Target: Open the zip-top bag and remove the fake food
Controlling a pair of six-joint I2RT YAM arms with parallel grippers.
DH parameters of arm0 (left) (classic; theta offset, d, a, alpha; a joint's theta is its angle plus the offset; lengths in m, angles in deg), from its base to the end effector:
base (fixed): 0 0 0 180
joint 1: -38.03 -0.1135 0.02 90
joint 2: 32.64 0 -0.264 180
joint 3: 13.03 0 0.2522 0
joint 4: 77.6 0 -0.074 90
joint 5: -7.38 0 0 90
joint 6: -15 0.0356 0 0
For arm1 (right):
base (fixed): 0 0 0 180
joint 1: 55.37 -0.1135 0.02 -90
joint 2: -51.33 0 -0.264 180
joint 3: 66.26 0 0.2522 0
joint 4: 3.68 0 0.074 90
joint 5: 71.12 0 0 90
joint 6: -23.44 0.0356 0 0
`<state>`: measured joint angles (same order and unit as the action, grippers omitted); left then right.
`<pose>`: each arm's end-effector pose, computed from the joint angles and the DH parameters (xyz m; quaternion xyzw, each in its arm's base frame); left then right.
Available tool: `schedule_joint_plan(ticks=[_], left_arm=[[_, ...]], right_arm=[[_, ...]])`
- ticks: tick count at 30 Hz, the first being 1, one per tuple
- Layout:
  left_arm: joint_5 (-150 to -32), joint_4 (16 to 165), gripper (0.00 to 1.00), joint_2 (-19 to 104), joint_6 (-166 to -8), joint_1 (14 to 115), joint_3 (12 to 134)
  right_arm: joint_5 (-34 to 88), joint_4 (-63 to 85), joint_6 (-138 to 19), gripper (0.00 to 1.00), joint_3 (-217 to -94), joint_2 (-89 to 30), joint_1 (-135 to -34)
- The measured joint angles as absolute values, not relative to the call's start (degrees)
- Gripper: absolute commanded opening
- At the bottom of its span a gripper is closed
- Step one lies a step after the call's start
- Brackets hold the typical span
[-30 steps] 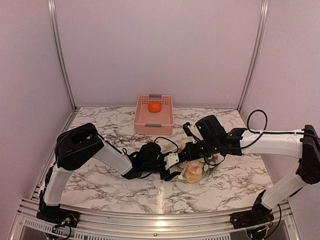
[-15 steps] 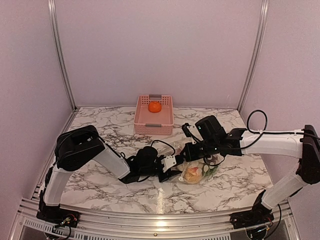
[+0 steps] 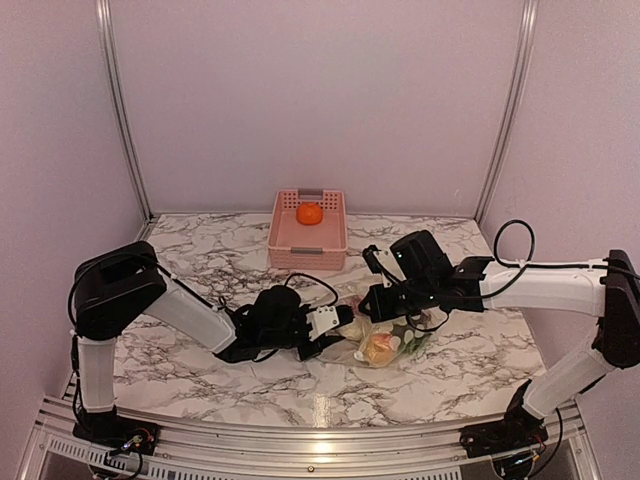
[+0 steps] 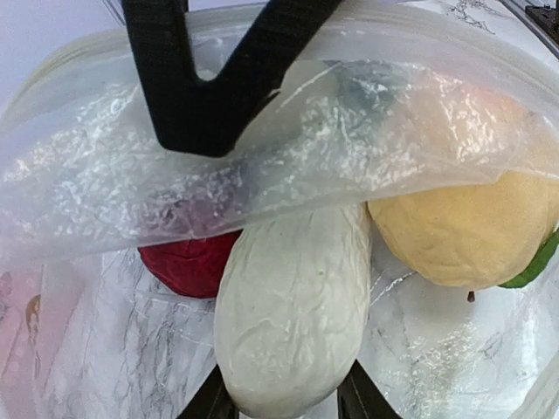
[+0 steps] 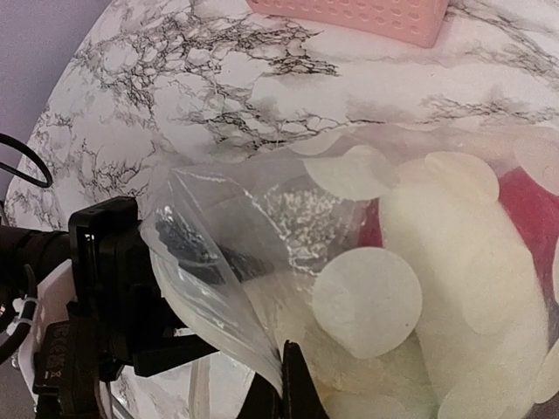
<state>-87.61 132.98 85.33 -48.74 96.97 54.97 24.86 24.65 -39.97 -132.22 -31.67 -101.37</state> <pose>0.2085 -0.3522 0.1172 0.5704 0.5831 -0.1965 0.5441 0.2098 0.2226 0.2238 -0.1753 0.9073 0.2633 0.2770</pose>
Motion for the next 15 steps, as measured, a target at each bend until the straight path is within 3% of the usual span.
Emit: schedule_joint_plan(ticks=[15], left_arm=[[-83.79,118.79,0.15,70.57,-45.92,96.57,49.44]], right_arm=[[24.84,23.86,-39.99,0.00,-132.16,-30.62,-101.11]])
